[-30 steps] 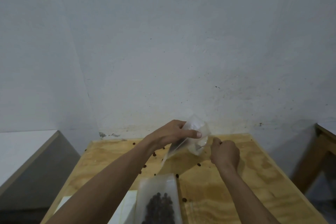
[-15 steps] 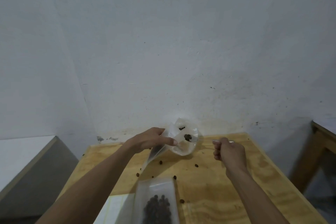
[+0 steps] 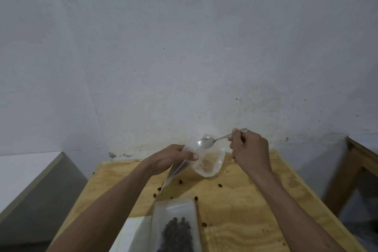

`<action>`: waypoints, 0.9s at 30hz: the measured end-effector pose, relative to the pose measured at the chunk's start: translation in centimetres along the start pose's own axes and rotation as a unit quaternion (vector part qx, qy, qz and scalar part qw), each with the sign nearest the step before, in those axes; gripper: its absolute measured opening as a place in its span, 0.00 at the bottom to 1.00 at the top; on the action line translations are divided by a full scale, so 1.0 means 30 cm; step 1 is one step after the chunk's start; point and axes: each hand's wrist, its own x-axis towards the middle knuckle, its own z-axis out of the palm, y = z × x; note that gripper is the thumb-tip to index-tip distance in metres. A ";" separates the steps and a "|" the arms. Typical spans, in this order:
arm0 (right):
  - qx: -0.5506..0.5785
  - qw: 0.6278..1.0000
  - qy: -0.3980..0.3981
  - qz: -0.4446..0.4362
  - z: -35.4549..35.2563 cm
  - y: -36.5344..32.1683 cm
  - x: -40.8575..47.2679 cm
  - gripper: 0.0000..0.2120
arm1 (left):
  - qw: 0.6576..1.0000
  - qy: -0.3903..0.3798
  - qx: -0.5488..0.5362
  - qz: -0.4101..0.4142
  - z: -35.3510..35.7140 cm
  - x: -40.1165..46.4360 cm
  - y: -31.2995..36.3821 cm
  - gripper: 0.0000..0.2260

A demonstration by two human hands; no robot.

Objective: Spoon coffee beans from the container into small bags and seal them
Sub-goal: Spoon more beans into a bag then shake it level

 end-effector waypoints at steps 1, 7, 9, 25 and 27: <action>0.004 1.000 0.024 -0.006 -0.002 0.009 0.002 0.18 | 1.000 -0.001 -0.010 -0.003 0.000 -0.002 -0.004 0.20; -0.053 0.995 0.082 -0.014 -0.012 0.100 0.023 0.21 | 0.998 -0.013 -0.056 -0.011 -0.011 0.002 -0.009 0.20; -0.160 0.985 0.003 -0.063 0.005 0.116 0.009 0.21 | 0.998 -0.002 -0.066 -0.004 -0.010 0.005 -0.012 0.22; 0.046 0.970 -0.023 0.237 0.086 0.081 -0.046 0.18 | 0.996 0.052 -0.064 0.021 -0.072 -0.082 -0.002 0.21; 0.004 0.985 -0.008 0.174 0.081 0.084 -0.045 0.19 | 0.998 0.043 -0.044 0.013 -0.059 -0.082 0.002 0.16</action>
